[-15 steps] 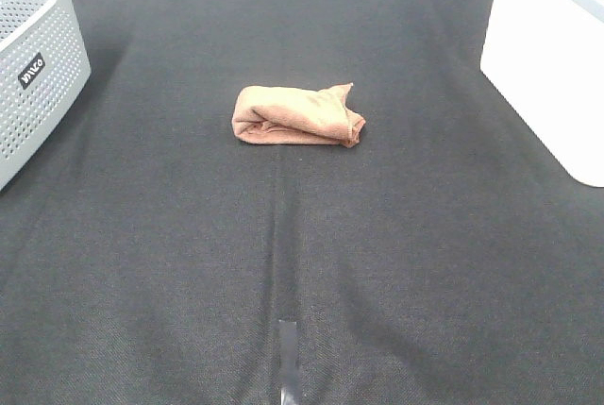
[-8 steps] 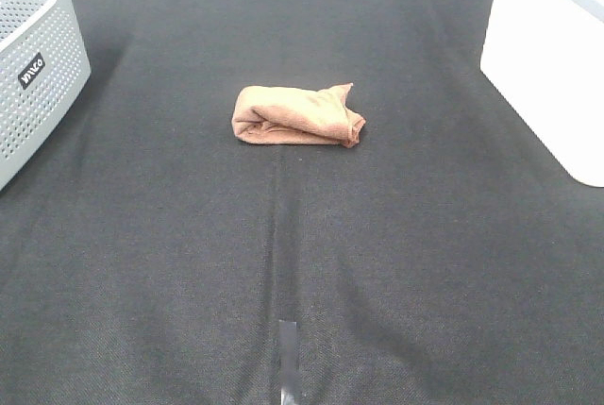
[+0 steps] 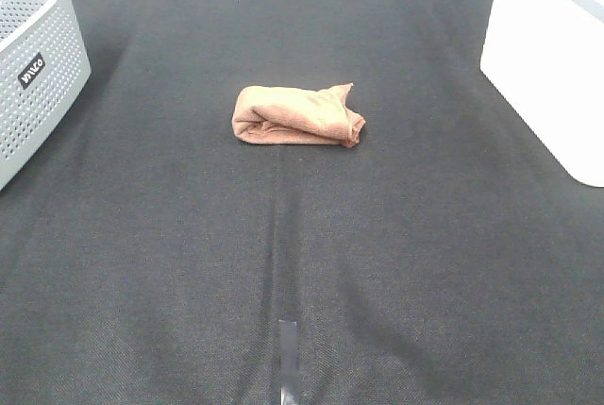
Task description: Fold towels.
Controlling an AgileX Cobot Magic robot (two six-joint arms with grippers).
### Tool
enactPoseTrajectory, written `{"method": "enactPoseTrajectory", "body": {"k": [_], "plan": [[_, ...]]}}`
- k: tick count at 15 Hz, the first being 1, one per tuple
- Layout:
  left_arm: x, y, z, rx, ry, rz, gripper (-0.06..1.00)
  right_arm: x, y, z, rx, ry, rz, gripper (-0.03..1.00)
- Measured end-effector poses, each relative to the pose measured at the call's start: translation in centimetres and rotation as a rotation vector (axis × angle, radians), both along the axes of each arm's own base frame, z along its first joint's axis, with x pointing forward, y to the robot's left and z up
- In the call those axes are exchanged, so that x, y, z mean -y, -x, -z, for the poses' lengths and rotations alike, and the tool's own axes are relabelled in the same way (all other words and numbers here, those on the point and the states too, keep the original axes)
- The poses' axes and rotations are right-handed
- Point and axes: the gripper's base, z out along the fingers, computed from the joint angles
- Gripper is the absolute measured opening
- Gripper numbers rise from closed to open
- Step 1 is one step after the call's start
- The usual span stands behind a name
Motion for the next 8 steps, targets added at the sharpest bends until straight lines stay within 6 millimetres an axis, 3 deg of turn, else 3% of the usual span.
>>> {"method": "enactPoseTrajectory", "body": {"k": [8], "plan": [[0.0, 0.0, 0.0, 0.0, 0.0, 0.0, 0.7, 0.0, 0.0, 0.0, -0.001, -0.006, 0.003, 0.91]]}}
